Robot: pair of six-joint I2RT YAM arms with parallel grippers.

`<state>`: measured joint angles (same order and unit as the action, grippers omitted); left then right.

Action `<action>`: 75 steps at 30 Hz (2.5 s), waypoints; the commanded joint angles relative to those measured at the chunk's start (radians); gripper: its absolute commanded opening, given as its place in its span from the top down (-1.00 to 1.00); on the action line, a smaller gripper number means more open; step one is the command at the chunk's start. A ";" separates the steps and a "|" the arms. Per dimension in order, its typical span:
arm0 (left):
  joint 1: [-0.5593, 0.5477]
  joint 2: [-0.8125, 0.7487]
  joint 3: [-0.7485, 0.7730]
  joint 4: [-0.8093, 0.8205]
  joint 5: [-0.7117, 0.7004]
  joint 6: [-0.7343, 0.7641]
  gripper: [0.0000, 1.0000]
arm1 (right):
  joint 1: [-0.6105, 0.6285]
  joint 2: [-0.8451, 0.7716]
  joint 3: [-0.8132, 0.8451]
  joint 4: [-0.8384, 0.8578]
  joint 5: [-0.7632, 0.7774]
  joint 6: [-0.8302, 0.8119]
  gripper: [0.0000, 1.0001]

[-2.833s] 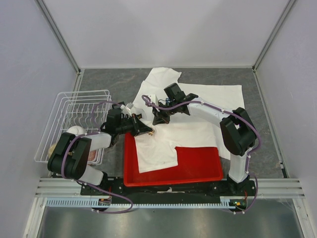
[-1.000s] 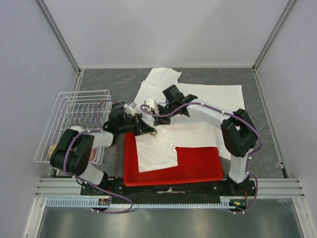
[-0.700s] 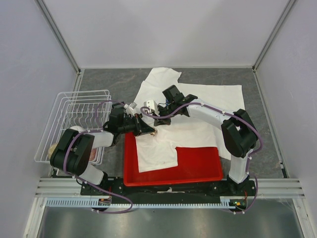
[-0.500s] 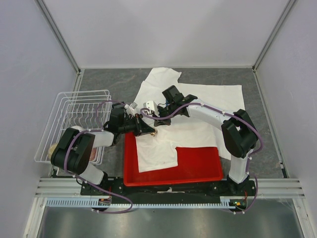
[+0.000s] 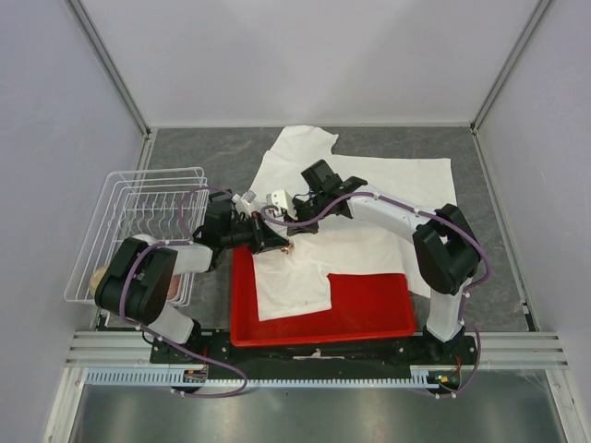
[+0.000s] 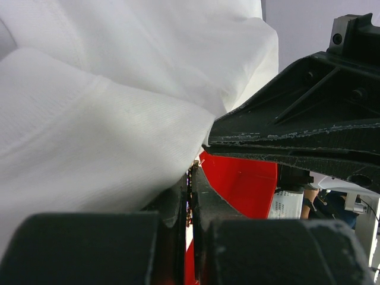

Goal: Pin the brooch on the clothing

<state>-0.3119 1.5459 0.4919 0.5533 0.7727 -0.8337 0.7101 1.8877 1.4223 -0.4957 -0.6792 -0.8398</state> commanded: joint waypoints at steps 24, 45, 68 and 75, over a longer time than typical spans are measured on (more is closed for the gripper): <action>0.008 -0.061 0.027 0.105 -0.019 0.076 0.96 | -0.012 -0.033 0.078 -0.147 -0.120 0.048 0.76; 0.010 -0.060 0.017 0.077 -0.015 0.087 0.96 | -0.089 -0.035 0.067 -0.020 -0.079 0.243 -0.02; 0.007 -0.047 0.028 0.099 -0.024 0.081 0.96 | -0.072 -0.002 -0.039 0.101 -0.048 0.266 1.00; 0.005 -0.030 0.048 0.109 -0.033 0.079 0.96 | -0.035 -0.033 -0.062 0.079 -0.086 0.189 1.00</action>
<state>-0.3092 1.5116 0.4950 0.5861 0.7612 -0.7914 0.6422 1.8988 1.3853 -0.3923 -0.7200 -0.5827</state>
